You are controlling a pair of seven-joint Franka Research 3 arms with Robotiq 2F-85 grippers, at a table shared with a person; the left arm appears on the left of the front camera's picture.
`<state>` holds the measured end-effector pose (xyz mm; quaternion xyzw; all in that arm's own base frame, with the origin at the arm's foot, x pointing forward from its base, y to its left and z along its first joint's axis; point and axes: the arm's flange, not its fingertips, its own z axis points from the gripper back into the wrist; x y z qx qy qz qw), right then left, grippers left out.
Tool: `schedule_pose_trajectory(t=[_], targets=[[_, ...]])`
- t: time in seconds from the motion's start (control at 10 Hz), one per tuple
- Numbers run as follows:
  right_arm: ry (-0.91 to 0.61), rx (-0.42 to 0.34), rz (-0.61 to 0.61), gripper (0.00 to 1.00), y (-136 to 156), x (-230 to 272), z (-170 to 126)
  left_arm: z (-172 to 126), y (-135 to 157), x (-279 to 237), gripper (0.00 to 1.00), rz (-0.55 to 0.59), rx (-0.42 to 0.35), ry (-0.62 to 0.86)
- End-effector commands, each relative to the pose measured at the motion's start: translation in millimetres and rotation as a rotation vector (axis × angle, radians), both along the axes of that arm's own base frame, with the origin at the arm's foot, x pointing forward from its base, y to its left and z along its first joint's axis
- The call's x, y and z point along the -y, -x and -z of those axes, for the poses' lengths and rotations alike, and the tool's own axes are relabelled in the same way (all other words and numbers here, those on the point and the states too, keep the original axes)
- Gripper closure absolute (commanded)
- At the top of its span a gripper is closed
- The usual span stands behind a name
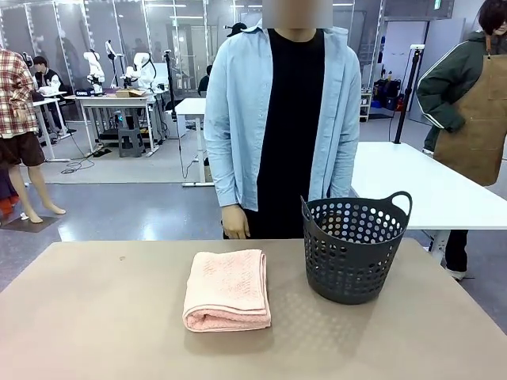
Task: Fold the towel.
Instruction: Pick up the 100 cm Hotel Towel and place it on the left side of the table.
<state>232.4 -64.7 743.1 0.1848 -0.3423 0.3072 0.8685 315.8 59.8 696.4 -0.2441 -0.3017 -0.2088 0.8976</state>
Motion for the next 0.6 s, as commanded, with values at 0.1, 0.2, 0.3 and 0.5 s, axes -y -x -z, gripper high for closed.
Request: schedule_pose_trajectory(t=[0.1,0.2,0.3,0.5], targets=[[-0.003,-0.008,0.022,0.09,-0.2,-1.6,-1.2,67.8,-58.3,25.5,0.00,-0.065,-0.130,0.174],[-0.003,-0.008,0.022,0.09,-0.2,-1.6,-1.2,101.0,-69.9,36.8,0.00,-0.105,-0.147,0.196],[-0.003,-0.008,0.022,0.09,-0.2,-1.6,-1.2,129.2,-75.7,45.2,0.00,-0.147,-0.177,0.215],[-0.003,-0.008,0.022,0.09,-0.2,-1.6,-1.2,174.8,-78.5,58.2,0.00,-0.191,-0.210,0.255]])
